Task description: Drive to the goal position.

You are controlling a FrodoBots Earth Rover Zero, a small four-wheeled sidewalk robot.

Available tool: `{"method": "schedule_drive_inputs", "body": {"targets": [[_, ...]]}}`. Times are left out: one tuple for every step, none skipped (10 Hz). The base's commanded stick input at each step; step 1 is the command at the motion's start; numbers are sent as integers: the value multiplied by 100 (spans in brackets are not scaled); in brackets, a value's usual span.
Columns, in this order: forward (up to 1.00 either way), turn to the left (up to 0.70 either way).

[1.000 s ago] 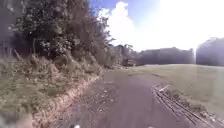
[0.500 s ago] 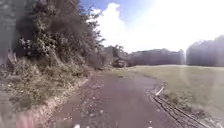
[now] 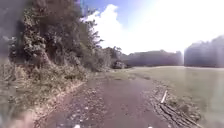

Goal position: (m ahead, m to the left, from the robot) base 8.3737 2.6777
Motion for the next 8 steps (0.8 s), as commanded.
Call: {"method": "schedule_drive_inputs", "body": {"targets": [[70,0],[70,0],[70,0],[70,-35],[70,-35],[70,-35],[70,-35],[70,-35]]}}
